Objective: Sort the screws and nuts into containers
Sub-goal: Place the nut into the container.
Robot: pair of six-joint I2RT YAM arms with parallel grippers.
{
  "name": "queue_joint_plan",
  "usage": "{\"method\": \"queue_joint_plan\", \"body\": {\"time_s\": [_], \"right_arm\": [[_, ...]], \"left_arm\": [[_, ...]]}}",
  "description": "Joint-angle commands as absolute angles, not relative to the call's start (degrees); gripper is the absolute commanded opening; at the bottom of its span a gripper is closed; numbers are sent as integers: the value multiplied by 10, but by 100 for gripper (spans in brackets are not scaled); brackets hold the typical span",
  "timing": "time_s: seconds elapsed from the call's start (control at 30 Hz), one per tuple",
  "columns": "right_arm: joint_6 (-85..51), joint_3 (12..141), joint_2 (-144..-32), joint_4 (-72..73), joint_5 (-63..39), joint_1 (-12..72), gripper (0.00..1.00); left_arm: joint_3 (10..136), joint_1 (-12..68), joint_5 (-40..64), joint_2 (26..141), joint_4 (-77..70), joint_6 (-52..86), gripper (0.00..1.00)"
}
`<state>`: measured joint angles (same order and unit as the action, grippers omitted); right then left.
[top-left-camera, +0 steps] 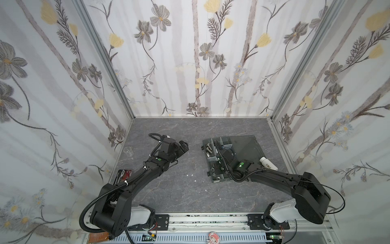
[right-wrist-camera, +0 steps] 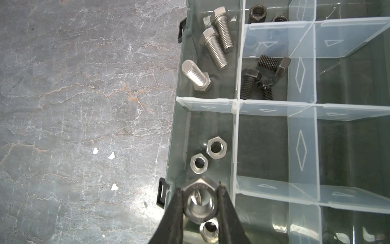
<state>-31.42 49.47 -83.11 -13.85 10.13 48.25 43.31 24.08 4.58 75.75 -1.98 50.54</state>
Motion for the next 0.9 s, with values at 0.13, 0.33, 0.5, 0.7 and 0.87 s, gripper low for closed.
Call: {"method": "queue_joint_plan", "body": {"time_s": [0.13, 0.33, 0.5, 0.7, 0.87], "right_arm": [[-307, 494, -857, -104, 75, 479, 24], [-304, 499, -860, -100, 74, 478, 33], [-304, 505, -856, -105, 75, 477, 43], [-302, 515, -833, -122, 86, 477, 46], [-288, 521, -775, -140, 115, 474, 48]], "left_arm": [[446, 250, 48, 761, -41, 473, 100], [445, 251, 56, 758, -36, 459, 100], [447, 252, 52, 736, -17, 443, 100], [460, 251, 31, 695, 24, 423, 100], [489, 250, -14, 652, 82, 391, 100]]}}
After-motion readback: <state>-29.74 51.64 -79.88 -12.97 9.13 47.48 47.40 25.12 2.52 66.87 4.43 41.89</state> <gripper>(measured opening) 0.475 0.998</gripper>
